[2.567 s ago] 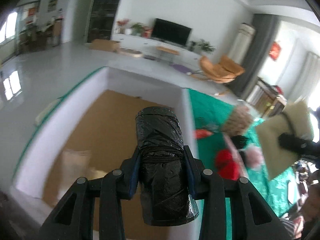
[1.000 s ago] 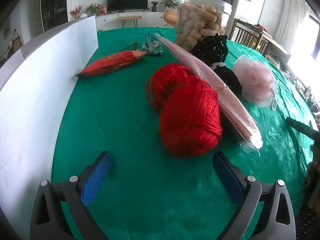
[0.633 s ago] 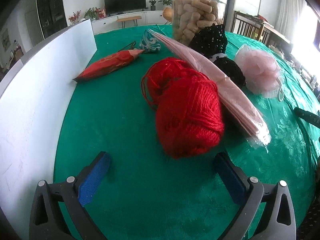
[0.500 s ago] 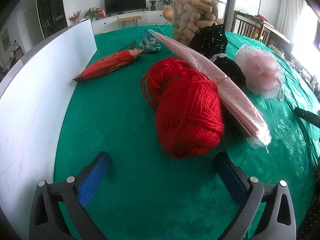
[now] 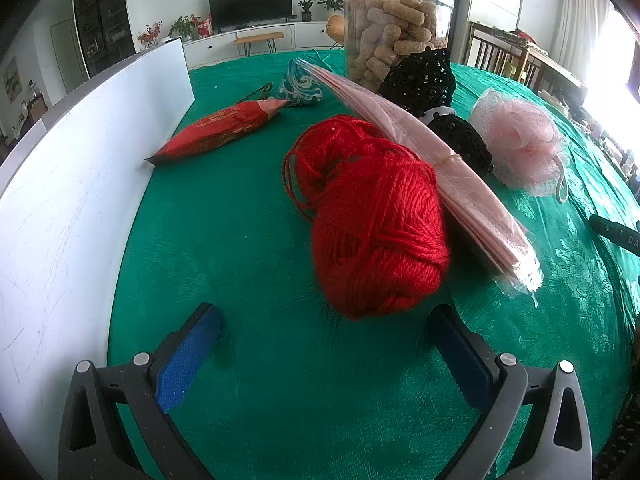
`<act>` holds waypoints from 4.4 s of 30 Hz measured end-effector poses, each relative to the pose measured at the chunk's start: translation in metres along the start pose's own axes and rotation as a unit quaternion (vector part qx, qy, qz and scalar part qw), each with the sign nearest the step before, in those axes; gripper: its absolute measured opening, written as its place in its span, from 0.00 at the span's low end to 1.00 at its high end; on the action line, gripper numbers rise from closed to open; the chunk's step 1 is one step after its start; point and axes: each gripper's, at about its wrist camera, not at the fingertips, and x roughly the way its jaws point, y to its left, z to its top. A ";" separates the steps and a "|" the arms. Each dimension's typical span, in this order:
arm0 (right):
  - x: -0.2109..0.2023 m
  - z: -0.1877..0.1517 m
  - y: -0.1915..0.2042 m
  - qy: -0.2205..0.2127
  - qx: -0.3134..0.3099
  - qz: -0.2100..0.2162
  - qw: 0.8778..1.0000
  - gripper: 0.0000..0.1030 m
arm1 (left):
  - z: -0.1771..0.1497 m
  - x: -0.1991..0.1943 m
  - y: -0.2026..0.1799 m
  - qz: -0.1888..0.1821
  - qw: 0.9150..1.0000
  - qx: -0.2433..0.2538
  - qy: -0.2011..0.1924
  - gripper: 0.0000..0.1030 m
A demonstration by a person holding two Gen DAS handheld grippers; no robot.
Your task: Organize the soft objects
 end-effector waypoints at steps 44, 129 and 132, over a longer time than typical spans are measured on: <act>0.000 0.000 0.000 0.000 0.001 0.000 1.000 0.84 | 0.000 0.000 0.000 0.001 1.000 0.000 0.000 1.00; -0.001 0.000 0.001 0.000 0.002 0.000 1.000 0.84 | -0.032 -0.037 -0.004 -0.040 0.999 -0.015 0.011 1.00; -0.001 0.000 0.001 0.000 0.002 0.000 1.000 0.84 | -0.017 -0.050 0.005 -0.044 0.998 -0.040 -0.007 1.00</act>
